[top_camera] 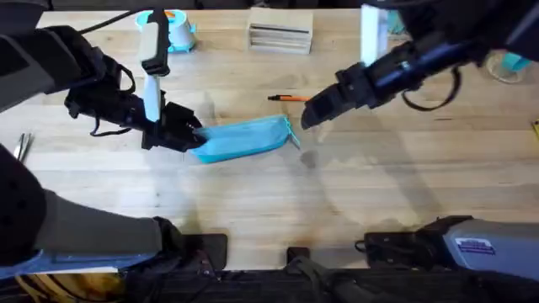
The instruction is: Unzip the bag, pick up the pens from the table one at a time and place them inside, then zip the bag closed.
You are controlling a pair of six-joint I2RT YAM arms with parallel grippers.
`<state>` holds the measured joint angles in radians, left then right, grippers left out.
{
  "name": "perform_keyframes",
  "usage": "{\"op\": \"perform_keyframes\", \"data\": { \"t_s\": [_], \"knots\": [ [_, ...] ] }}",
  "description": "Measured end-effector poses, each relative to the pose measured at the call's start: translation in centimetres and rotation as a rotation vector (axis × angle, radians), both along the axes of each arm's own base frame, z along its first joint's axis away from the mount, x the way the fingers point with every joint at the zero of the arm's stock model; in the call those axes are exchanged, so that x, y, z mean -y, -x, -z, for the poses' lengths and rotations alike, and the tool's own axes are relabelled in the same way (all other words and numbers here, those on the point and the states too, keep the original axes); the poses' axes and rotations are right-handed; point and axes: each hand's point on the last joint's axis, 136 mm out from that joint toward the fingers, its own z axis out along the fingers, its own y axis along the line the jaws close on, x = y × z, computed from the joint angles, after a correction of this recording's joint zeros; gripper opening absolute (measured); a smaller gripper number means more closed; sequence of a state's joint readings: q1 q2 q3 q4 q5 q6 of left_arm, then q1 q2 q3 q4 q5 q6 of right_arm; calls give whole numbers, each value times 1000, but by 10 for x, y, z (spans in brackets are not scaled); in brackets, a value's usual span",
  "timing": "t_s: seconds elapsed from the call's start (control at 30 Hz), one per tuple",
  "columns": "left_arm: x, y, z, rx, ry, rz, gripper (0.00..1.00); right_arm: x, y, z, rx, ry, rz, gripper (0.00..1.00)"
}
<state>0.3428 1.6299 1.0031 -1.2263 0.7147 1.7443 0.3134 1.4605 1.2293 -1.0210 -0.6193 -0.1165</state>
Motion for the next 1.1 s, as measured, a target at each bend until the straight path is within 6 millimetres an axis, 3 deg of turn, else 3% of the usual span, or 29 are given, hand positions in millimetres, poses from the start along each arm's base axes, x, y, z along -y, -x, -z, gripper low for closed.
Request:
{"op": "perform_keyframes", "data": {
  "t_s": [0.4, 0.57, 0.83, 1.1],
  "knots": [
    [0, -1, 0, 4, -1, 0, 41, -30, 6, 46, -124, 40, -98, 997],
    [0, -1, 0, 7, -2, 0, 41, -32, 2, 52, -126, 37, -100, 997],
    [-1, -2, 1, 12, -4, 0, 41, -37, -22, 58, 32, 86, -120, 997],
    [-1, -4, 1, 19, -4, -1, 41, -54, -26, 61, 152, 122, -201, 996]
  ]
}}
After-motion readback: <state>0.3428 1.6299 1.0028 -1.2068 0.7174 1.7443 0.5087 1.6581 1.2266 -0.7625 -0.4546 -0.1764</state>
